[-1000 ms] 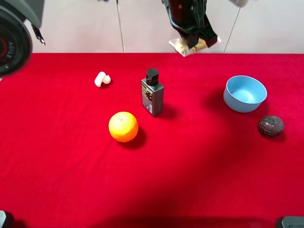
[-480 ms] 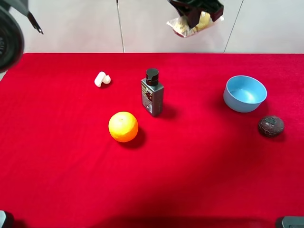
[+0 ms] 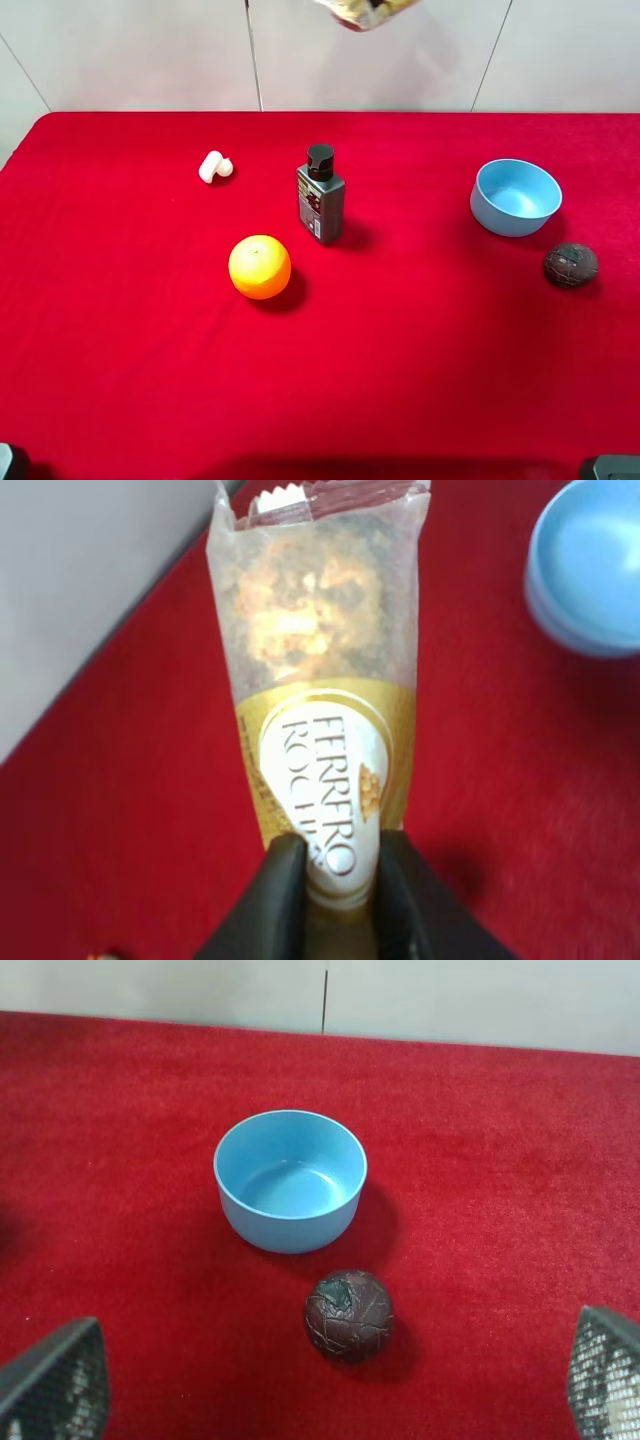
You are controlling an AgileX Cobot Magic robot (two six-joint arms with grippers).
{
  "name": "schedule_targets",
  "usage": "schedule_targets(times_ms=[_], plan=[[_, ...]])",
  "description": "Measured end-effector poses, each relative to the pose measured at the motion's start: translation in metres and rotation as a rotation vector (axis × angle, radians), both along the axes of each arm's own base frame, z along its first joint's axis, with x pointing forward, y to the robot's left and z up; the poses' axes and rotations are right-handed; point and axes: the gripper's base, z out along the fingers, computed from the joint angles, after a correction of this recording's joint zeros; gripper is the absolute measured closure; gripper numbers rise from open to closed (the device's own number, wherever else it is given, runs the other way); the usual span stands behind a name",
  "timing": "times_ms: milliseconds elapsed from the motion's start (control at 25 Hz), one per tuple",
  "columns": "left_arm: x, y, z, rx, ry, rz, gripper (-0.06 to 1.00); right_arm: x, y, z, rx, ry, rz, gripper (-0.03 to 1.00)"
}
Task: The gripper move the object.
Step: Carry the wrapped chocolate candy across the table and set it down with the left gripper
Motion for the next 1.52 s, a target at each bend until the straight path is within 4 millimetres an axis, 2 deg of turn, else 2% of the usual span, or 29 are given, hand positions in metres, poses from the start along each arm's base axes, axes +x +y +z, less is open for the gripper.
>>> schedule_targets(times_ms=[360,560,800,1240,1520], plan=[[-0.048,0.061,0.019,0.029,0.058,0.105,0.79,0.0,0.0,0.0,0.0,0.0,0.0,0.27],[-0.078,0.098,0.02,0.048,0.087,0.16,0.79,0.0,0.0,0.0,0.0,0.0,0.0,0.27],[-0.111,0.133,0.02,0.044,0.096,0.209,0.79,0.0,0.0,0.0,0.0,0.0,0.0,0.27],[-0.16,0.187,-0.013,0.086,0.14,0.316,0.79,0.0,0.0,0.0,0.0,0.0,0.0,0.27],[-0.181,0.212,-0.039,0.119,0.162,0.395,0.79,0.0,0.0,0.0,0.0,0.0,0.0,0.27]])
